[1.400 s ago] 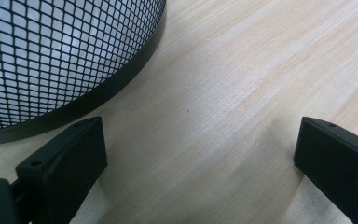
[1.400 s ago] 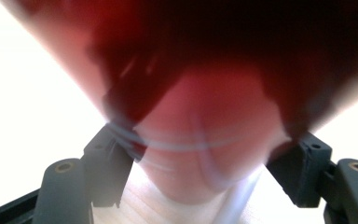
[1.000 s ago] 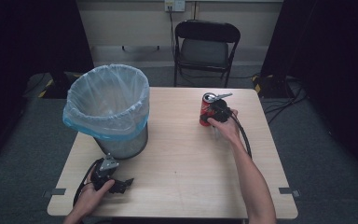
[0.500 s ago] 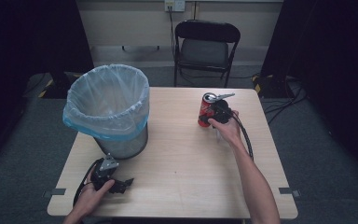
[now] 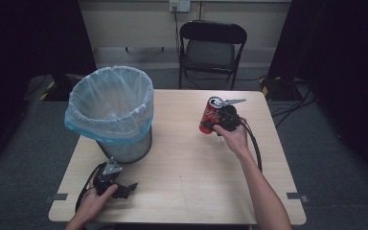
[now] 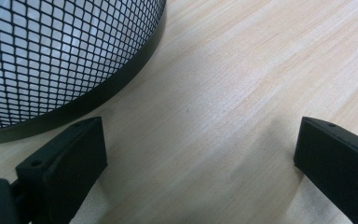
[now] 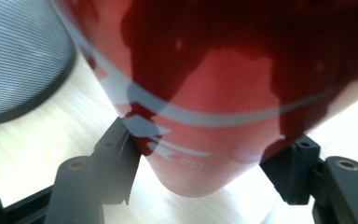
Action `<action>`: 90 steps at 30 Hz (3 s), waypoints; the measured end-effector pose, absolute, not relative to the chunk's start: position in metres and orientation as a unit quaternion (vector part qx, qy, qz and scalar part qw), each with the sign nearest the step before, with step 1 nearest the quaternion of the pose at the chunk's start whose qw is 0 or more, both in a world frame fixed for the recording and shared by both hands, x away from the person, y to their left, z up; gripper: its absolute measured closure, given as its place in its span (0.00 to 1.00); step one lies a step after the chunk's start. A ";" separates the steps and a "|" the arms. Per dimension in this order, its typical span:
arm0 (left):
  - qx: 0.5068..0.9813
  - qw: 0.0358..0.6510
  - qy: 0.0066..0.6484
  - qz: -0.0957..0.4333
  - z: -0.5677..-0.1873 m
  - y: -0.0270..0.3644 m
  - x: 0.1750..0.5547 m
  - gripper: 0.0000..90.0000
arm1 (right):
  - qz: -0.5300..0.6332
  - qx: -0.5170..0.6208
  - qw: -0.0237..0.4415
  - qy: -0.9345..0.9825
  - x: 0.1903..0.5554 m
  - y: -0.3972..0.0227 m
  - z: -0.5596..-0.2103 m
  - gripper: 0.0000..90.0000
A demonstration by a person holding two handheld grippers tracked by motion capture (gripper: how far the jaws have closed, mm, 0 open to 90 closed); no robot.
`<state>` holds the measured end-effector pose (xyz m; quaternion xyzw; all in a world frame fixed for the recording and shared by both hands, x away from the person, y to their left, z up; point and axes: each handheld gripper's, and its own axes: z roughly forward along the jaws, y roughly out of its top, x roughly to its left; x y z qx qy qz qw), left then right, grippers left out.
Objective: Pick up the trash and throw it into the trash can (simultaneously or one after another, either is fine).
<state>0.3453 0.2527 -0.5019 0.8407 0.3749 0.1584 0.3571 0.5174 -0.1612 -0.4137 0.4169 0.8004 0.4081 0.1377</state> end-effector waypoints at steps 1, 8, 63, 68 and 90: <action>0.841 0.357 0.374 0.157 -0.502 0.253 0.345 0.02 | 0.415 0.417 0.135 0.797 0.514 -0.160 -0.414 0.39; 0.842 0.356 0.374 0.157 -0.502 0.253 0.345 0.02 | 0.433 0.393 0.126 0.801 0.499 -0.149 -0.408 0.39; 0.840 0.356 0.376 0.160 -0.502 0.253 0.345 0.02 | 0.612 0.267 0.144 0.730 0.467 -0.094 -0.248 0.39; 0.840 0.356 0.376 0.160 -0.502 0.252 0.345 0.02 | 0.625 0.260 0.140 0.723 0.467 -0.088 -0.243 0.39; 0.841 0.356 0.375 0.158 -0.502 0.253 0.345 0.02 | 0.657 0.204 0.103 0.718 0.459 -0.032 -0.227 0.40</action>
